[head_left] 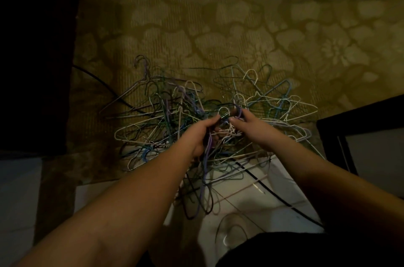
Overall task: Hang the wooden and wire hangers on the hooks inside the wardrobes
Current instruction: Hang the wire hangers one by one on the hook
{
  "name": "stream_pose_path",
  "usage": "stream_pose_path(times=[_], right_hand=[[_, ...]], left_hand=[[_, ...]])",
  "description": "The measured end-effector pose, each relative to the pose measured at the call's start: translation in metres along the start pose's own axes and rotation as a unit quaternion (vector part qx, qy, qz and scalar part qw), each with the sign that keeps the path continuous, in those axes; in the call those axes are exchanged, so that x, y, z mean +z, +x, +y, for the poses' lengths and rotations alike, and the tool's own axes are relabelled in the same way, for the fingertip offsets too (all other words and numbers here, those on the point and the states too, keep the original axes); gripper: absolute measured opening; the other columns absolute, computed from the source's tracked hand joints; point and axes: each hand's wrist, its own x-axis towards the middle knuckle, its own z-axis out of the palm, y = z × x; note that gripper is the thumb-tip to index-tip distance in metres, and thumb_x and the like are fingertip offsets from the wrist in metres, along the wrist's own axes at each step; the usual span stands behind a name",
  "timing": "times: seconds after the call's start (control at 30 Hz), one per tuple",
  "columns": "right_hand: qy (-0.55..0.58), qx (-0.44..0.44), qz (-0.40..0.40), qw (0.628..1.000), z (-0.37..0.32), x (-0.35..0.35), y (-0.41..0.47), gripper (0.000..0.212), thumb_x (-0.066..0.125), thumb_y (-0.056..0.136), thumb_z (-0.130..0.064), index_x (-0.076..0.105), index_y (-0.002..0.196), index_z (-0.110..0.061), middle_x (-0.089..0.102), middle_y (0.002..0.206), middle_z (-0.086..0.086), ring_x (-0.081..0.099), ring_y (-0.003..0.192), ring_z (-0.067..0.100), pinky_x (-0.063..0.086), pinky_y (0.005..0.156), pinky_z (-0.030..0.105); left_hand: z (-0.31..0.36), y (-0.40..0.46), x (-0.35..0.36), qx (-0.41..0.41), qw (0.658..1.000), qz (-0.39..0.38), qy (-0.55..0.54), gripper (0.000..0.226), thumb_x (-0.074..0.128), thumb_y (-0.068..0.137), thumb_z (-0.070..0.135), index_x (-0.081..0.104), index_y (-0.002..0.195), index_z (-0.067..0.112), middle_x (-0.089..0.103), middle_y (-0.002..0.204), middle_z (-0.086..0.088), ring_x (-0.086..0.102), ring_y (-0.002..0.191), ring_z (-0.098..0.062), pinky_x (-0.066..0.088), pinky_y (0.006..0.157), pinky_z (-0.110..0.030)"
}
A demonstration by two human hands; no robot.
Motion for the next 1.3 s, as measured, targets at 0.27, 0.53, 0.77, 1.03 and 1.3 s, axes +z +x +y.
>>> stream_pose_path(times=[0.27,0.53,0.77,1.03,1.3], right_hand=[[0.012,0.044,0.021,0.999,0.006,-0.007,-0.011,0.069,0.057,0.089,-0.058,0.036,0.146,-0.025,0.05,0.136,0.001,0.051,0.114,0.016,0.041,0.1,0.035],[0.101,0.037,0.068,0.992,0.0,-0.033,-0.022,0.069,0.039,0.082,-0.079,0.054,0.13,-0.031,0.06,0.129,-0.004,0.054,0.121,0.019,0.036,0.11,0.048],[-0.014,0.035,0.084,0.996,-0.005,-0.039,-0.013,0.06,0.057,0.094,-0.045,0.038,0.146,-0.021,0.048,0.144,0.001,0.052,0.121,0.02,0.045,0.084,0.029],[-0.072,0.018,0.001,0.997,-0.01,-0.031,-0.015,0.031,0.053,0.099,-0.03,0.055,0.128,-0.02,0.062,0.117,0.001,0.055,0.1,0.014,0.036,0.074,0.021],[-0.115,-0.05,0.155,0.98,-0.002,-0.016,-0.023,0.024,0.058,0.096,-0.033,0.056,0.112,-0.015,0.057,0.091,-0.003,0.058,0.083,0.016,0.044,0.068,0.03]], left_hand=[[0.013,-0.009,0.002,0.097,0.99,0.049,0.093,0.034,0.061,0.093,0.042,0.052,0.071,0.017,0.044,0.055,0.003,0.038,0.044,-0.014,0.029,0.049,-0.028],[0.05,-0.033,0.004,0.181,0.964,0.037,0.19,0.034,0.064,0.091,0.042,0.053,0.068,0.02,0.047,0.053,0.003,0.037,0.04,-0.012,0.027,0.045,-0.023],[0.082,-0.067,0.004,0.168,0.953,-0.052,0.246,0.035,0.061,0.093,0.038,0.052,0.069,0.014,0.041,0.053,0.003,0.029,0.041,-0.011,0.022,0.045,-0.022],[0.098,-0.091,0.007,0.15,0.932,-0.083,0.319,0.032,0.067,0.085,0.039,0.055,0.077,0.01,0.039,0.055,0.001,0.026,0.044,-0.012,0.021,0.046,-0.022],[0.104,-0.1,-0.002,0.137,0.936,-0.104,0.306,0.032,0.062,0.079,0.042,0.056,0.07,0.011,0.036,0.056,0.0,0.021,0.046,-0.013,0.016,0.047,-0.025]])
